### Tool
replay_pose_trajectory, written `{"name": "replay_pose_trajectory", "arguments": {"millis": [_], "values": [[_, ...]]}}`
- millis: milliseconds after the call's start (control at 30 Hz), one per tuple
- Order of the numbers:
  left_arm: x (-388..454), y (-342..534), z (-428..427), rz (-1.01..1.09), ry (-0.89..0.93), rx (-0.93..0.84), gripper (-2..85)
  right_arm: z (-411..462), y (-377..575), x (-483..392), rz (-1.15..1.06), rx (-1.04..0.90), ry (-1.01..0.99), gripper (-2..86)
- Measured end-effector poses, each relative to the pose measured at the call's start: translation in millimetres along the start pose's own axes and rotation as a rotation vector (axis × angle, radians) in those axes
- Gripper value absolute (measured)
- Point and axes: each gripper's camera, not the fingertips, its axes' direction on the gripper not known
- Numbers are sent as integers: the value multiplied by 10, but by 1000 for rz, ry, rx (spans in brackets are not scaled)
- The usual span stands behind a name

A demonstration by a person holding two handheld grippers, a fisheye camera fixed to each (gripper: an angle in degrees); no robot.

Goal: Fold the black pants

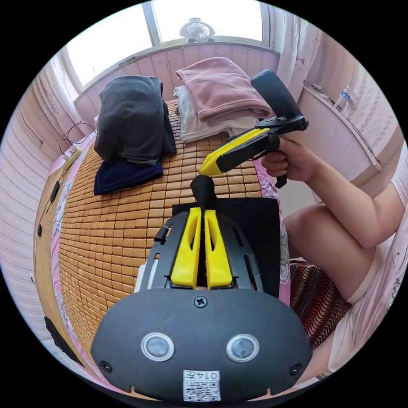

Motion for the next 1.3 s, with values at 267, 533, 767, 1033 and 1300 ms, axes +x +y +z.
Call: {"name": "replay_pose_trajectory", "arguments": {"millis": [267,533,767,1033,1300], "values": [[-90,-23,-19,12,-13,-21,-10,-441,318,578,101,-45,-30,102],[10,-26,-236,97,27,-6,-10,-240,377,743,16,-225,-101,198],[44,69,-713,152,162,91,-10,-40,351,595,-164,-330,-225,211],[-87,104,-1045,156,292,161,-10,-159,288,548,-271,-207,-354,180],[-420,-13,-1015,-15,115,105,-10,-382,301,578,-343,-124,-520,19]]}}
